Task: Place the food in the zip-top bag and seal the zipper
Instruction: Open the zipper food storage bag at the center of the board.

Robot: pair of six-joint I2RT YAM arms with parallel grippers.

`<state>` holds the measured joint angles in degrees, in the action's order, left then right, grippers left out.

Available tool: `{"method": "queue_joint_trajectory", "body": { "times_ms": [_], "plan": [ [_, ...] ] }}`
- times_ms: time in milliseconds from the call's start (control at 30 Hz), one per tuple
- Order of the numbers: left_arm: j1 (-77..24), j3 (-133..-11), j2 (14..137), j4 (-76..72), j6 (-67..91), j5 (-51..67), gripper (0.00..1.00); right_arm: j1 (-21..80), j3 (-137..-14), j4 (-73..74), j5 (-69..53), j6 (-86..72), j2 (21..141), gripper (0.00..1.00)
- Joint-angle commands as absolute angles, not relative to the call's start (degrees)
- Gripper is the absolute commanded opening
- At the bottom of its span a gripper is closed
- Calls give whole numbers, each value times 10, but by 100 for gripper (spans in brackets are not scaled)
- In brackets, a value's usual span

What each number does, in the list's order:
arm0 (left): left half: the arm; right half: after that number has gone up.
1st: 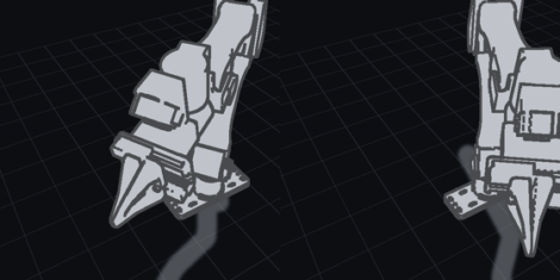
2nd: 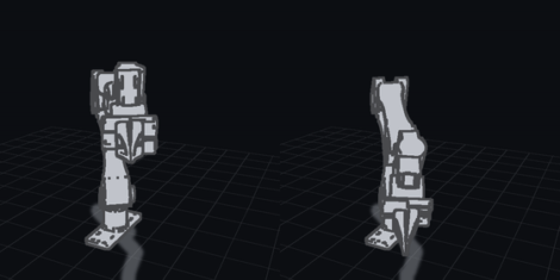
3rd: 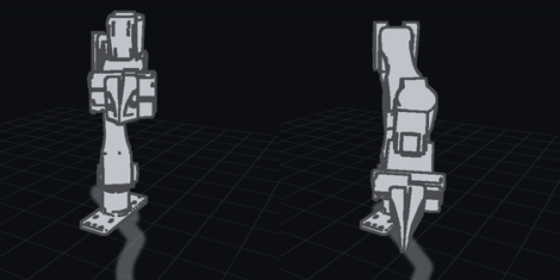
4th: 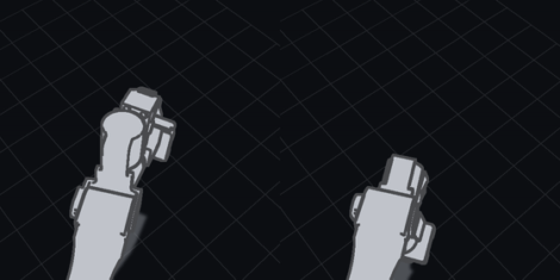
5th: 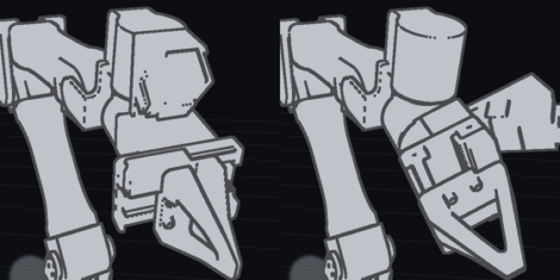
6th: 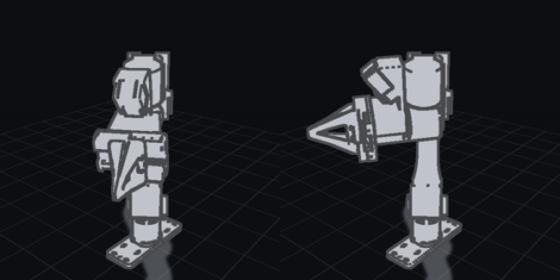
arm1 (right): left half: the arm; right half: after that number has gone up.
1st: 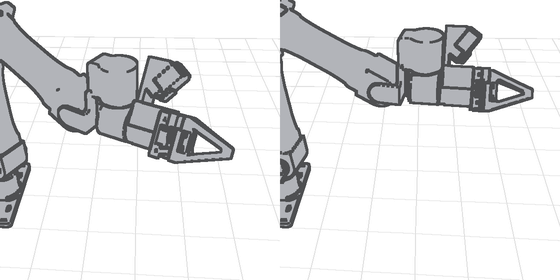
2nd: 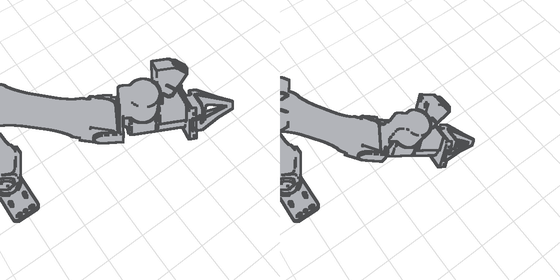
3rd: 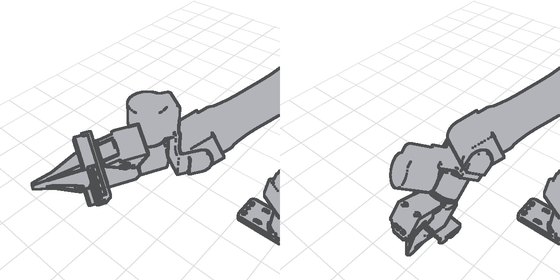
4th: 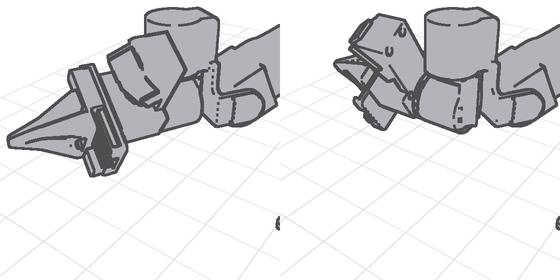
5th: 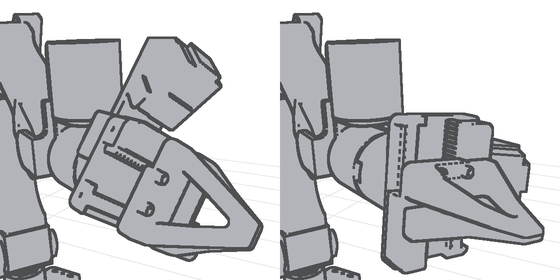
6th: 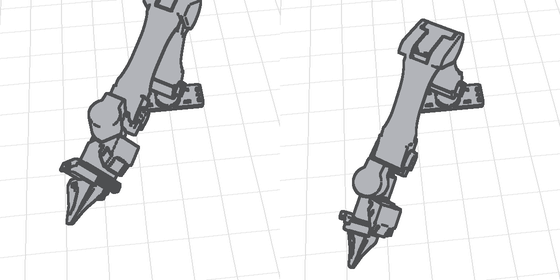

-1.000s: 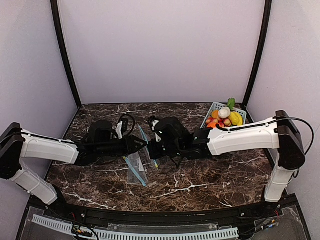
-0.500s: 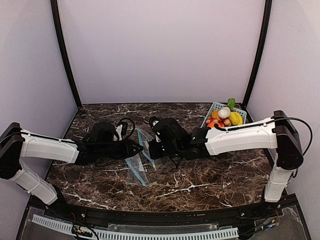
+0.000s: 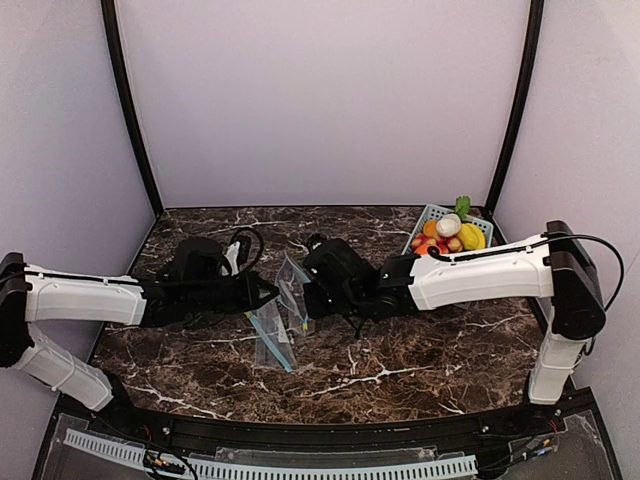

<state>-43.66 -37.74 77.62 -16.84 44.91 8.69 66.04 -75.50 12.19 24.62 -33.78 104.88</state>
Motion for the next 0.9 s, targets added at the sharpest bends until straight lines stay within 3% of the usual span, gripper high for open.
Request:
{"method": "queue_joint_trajectory", "body": {
  "times_ms": [0, 300, 633, 867],
  "plan": [
    [-439, -401, 738, -85, 406, 48, 1, 666, -761, 166, 300, -365, 1030, 0],
    [-439, -441, 741, -30, 341, 112, 1, 655, -763, 170, 255, -370, 1023, 0],
    [-439, -424, 766, -114, 364, 195, 1, 650, -802, 166, 167, -353, 1064, 29],
    [-439, -412, 765, -132, 376, 198, 1, 641, -807, 163, 141, -364, 1078, 43]
  ]
}}
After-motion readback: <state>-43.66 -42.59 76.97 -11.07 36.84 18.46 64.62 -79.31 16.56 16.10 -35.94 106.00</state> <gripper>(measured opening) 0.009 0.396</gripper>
